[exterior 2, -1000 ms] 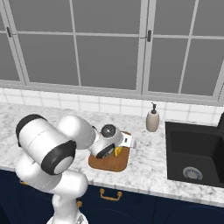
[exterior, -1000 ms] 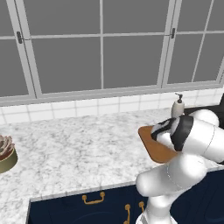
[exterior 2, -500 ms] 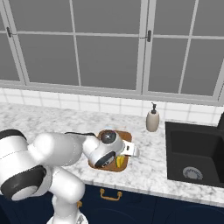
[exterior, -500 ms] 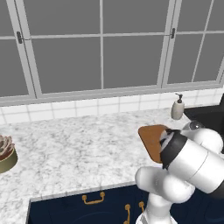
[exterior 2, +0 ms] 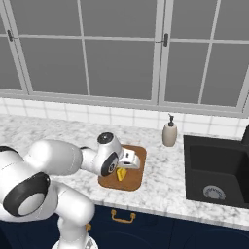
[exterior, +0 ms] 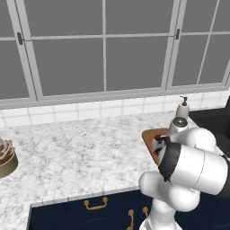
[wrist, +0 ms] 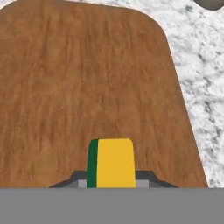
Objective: Pick up the sponge from the counter and clean the cutting board by briefly scrubbing or pressing down on the cutting board. Once finished, release the sponge.
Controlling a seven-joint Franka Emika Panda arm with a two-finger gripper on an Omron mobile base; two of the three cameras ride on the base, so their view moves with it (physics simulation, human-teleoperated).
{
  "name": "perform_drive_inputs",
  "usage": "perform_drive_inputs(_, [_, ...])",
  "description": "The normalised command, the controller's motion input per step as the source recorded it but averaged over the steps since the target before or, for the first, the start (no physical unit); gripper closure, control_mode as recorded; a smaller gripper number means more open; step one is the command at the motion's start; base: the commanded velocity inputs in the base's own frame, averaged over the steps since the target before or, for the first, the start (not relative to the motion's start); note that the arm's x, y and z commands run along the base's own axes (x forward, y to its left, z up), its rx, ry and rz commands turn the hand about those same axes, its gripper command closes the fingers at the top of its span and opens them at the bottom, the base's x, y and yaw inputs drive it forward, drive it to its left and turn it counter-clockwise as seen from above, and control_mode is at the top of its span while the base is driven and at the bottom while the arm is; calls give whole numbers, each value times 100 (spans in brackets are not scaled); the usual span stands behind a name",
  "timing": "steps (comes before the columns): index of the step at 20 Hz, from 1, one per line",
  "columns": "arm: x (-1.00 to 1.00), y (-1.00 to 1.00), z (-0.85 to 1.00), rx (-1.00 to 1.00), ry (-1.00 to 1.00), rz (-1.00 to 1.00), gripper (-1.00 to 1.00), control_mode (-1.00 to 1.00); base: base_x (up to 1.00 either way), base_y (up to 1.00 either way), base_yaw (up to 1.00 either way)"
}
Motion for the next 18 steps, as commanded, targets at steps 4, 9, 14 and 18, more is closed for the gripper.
perform_drive_inputs(4, [25,54,5,12,1,0,100,-100,0,0,0])
perform_drive_inputs(9, [47,44,35,24,4,0,100,-100,0,0,0])
perform_drive_inputs(14, [54,40,14,15,0,0,100,-100,0,0,0])
perform_drive_inputs(18, [11,12,-3,0,1,-1,100,-100,0,0,0])
